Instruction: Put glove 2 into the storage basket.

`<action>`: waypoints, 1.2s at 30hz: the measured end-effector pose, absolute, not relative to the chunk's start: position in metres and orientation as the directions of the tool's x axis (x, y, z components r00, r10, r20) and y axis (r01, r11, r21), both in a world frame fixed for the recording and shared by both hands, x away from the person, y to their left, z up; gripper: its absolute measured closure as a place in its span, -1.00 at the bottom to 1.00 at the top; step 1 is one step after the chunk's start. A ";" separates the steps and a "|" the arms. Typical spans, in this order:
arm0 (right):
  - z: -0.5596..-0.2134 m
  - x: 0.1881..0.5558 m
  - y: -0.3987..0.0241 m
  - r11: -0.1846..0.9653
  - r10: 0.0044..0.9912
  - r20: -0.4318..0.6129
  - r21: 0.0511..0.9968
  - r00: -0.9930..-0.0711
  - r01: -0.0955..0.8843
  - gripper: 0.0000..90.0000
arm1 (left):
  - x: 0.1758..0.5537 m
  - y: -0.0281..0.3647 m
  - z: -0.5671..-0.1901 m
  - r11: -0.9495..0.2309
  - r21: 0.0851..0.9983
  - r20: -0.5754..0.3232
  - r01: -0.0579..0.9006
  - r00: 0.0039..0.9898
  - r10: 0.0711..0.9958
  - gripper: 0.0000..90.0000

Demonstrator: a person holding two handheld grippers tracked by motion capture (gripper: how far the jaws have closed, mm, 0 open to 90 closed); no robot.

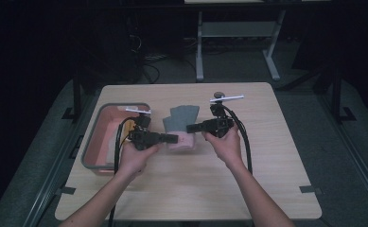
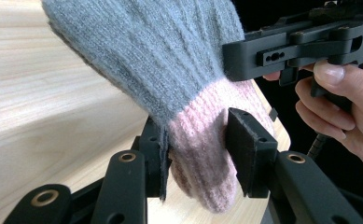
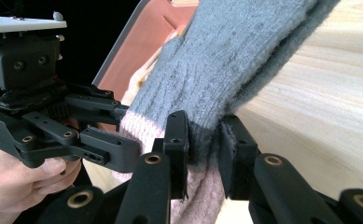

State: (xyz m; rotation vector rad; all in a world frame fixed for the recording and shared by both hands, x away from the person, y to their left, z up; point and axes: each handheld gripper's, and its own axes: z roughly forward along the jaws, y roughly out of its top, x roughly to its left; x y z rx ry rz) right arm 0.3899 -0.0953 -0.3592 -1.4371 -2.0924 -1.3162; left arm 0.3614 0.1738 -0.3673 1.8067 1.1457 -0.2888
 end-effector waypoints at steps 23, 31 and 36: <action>-0.342 0.404 -0.054 0.129 0.571 0.644 0.541 -0.508 0.831 0.65 | 0.363 0.212 -0.352 -0.076 0.600 -0.608 0.796 0.515 0.604 0.33; -0.341 0.408 -0.042 0.128 0.559 0.653 0.540 -0.511 0.832 0.65 | 0.363 0.224 -0.349 -0.064 0.606 -0.604 0.793 0.511 0.611 0.33; -0.338 0.409 -0.037 0.131 0.555 0.654 0.542 -0.514 0.830 0.65 | 0.363 0.231 -0.346 -0.065 0.614 -0.596 0.787 0.516 0.615 0.33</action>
